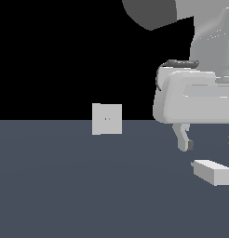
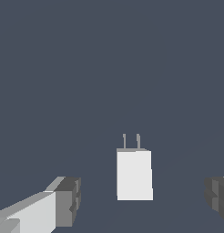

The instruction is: Plug the charger into the wall socket.

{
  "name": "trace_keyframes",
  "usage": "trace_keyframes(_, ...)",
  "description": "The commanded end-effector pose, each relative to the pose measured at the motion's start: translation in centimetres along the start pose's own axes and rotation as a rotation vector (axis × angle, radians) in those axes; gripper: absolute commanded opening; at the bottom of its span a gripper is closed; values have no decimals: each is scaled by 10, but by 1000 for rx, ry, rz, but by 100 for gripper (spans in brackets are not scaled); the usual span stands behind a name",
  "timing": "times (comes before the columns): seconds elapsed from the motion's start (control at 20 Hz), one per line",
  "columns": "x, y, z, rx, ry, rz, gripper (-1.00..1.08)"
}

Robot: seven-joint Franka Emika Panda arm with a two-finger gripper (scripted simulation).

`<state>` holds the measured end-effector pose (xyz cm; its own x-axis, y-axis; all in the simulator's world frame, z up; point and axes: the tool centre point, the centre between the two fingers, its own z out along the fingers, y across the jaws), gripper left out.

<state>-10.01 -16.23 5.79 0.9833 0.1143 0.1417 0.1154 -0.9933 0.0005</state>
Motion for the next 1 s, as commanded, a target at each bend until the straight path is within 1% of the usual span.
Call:
trace_keyframes(0.0,-1,0,6,0,-1,0,100)
trace_keyframes(0.35,-6,-1,36,0,-1,0,100)
trace_keyframes(0.65,-7,-1,46,1,-1,0,100)
trace_keyframes(0.7,-7,-1,46,1,-1,0,-100)
trace_keyframes(0.95,-7,-1,46,1,-1,0,-100)
